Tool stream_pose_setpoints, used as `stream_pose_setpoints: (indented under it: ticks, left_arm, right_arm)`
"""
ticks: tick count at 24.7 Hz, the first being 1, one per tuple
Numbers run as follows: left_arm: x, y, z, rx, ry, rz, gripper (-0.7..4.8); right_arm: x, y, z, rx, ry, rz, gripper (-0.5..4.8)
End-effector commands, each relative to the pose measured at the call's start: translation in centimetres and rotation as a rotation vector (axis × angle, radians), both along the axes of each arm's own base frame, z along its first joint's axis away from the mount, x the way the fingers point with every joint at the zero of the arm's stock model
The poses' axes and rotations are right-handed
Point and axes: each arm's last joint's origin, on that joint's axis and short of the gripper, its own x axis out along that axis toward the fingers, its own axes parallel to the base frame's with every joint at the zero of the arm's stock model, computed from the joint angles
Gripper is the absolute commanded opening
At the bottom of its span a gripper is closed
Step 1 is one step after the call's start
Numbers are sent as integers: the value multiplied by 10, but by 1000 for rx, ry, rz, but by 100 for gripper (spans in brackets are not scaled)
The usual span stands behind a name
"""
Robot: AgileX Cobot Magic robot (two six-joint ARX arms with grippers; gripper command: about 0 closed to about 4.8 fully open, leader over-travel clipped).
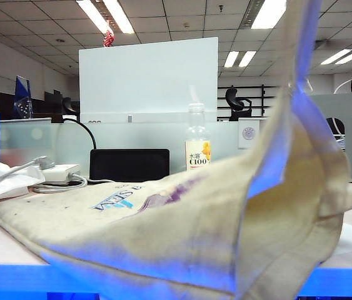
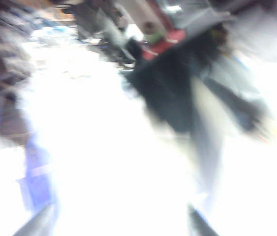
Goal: Take the glasses case out of the canvas bag and put it on the table.
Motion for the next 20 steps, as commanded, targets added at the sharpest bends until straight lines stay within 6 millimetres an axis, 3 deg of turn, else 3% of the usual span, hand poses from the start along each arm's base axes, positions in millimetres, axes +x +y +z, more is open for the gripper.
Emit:
stream_pose_setpoints:
  ticks: [1, 4, 6, 8, 10, 15, 20]
  left_arm:
    - [19, 27, 20, -23, -34, 145, -6]
    - [15, 36, 38, -77, -59, 156, -6]
    - [9, 41, 52, -121, -34, 136, -6]
    - [5, 44, 62, -147, -36, 137, -6]
    - [-1, 50, 76, -189, -67, 135, -6]
    - [-20, 57, 100, -255, -74, 108, -6]
    - [-43, 37, 103, -278, -64, 24, -6]
  right_arm:
    - [-6, -4, -8, -28, 97, -35, 342]
    - [-3, -4, -8, -26, 110, -75, 332]
    - [-1, -1, -11, -69, 86, -13, 231]
    - [4, 3, -18, -56, 148, 10, 184]
    - [11, 6, -28, -81, 171, -27, 183]
    - [32, 20, -38, -37, 160, 88, 146]
    - [63, 42, -50, -71, 301, 218, 147]
